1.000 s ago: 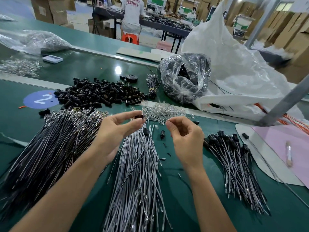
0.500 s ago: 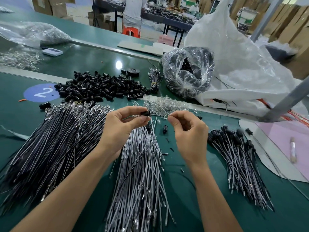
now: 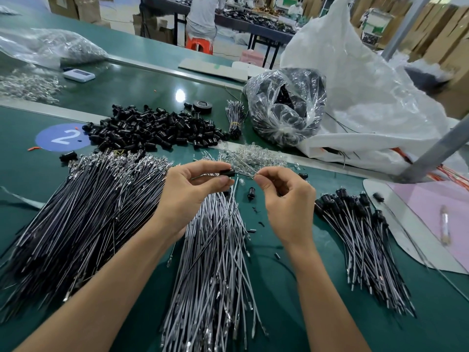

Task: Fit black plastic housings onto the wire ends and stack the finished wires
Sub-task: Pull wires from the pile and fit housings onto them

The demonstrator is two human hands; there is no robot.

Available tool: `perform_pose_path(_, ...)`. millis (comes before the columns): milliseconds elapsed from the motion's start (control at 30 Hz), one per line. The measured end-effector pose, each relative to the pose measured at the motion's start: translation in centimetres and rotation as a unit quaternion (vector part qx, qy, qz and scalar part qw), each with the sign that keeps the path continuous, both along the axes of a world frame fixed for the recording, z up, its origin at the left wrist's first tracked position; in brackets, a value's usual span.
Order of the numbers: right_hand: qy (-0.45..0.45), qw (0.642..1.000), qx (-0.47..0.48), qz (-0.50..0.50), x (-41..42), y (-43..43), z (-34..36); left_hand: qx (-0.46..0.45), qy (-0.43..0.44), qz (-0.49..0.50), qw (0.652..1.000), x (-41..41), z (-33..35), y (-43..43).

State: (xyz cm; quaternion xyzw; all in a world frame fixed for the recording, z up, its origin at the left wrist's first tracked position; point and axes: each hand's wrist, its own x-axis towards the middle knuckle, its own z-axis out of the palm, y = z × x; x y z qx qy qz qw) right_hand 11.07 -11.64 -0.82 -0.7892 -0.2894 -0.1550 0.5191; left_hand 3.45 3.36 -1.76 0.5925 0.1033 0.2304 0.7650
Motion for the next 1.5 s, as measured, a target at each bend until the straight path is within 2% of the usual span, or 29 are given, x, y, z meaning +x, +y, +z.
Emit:
perform_pose_path(500,0.049,0.999,0.01,0.02,0.44,-0.43,0.06,0.035,-0.001,-0.044,0.998,0.09,-0.2,-0.04)
perform_pose_path(667,0.047,0.998,-0.024,0.031,0.17,-0.08,-0.09,0.037,-0.004,-0.039,0.999,0.13,-0.35,0.11)
perform_pose_path(1500,0.068,0.997,-0.026,0.025,0.32,-0.23,-0.1,0.031,-0.024,-0.001,0.999,0.31,-0.42,-0.3)
